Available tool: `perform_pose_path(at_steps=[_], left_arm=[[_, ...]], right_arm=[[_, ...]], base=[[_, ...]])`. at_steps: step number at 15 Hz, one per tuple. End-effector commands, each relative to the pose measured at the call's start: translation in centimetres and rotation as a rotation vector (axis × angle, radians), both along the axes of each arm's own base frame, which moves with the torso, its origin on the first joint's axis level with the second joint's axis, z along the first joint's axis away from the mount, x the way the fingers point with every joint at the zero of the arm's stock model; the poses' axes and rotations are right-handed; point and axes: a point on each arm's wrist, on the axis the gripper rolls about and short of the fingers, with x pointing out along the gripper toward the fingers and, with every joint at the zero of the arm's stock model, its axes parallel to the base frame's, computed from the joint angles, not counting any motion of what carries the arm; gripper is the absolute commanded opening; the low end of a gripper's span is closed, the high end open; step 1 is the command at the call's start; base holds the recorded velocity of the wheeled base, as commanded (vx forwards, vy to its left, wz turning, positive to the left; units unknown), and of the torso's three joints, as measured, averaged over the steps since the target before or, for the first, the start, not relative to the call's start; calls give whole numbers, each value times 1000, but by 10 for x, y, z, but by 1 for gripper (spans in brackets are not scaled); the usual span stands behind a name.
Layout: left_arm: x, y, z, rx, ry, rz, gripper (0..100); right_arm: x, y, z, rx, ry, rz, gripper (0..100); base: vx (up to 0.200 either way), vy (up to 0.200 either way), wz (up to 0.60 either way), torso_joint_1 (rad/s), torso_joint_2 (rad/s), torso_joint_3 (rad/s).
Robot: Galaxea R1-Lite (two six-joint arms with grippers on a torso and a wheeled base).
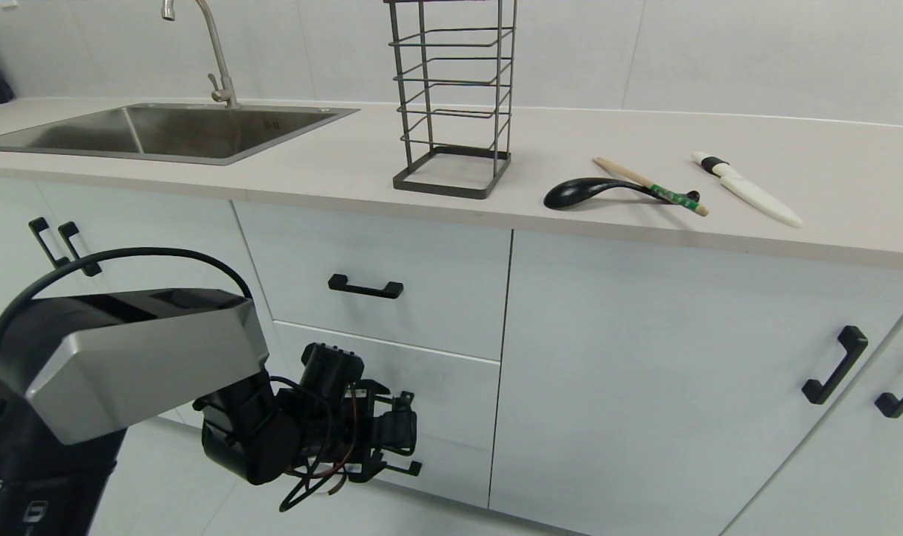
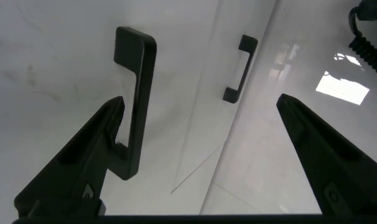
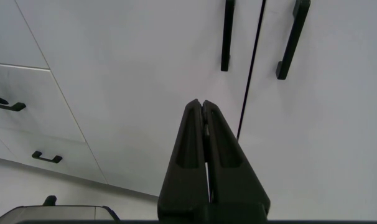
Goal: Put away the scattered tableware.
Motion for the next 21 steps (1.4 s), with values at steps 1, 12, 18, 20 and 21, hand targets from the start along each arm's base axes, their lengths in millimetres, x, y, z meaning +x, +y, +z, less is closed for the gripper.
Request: perform_pose_path(at_steps=[1, 12, 18, 20, 21], left_arm=[[0, 0, -3, 3, 7, -1, 100], [6, -3, -22, -9, -12, 2, 100], [-9, 1, -26, 8, 34, -10, 100], [-8, 1, -26, 8, 32, -8, 100], [-8, 1, -26, 8, 32, -8, 100]], right_arm=[[0, 0, 0, 0, 2, 0, 0], [0, 0, 0, 0, 2, 0, 0], [0, 0, 0, 0, 2, 0, 0], [0, 0, 0, 0, 2, 0, 0], [0, 0, 0, 0, 2, 0, 0]], base=[[0, 0, 0, 0, 0, 0], [0, 0, 0, 0, 0, 0], [0, 0, 0, 0, 0, 0], [0, 0, 0, 0, 0, 0], [0, 0, 0, 0, 0, 0]])
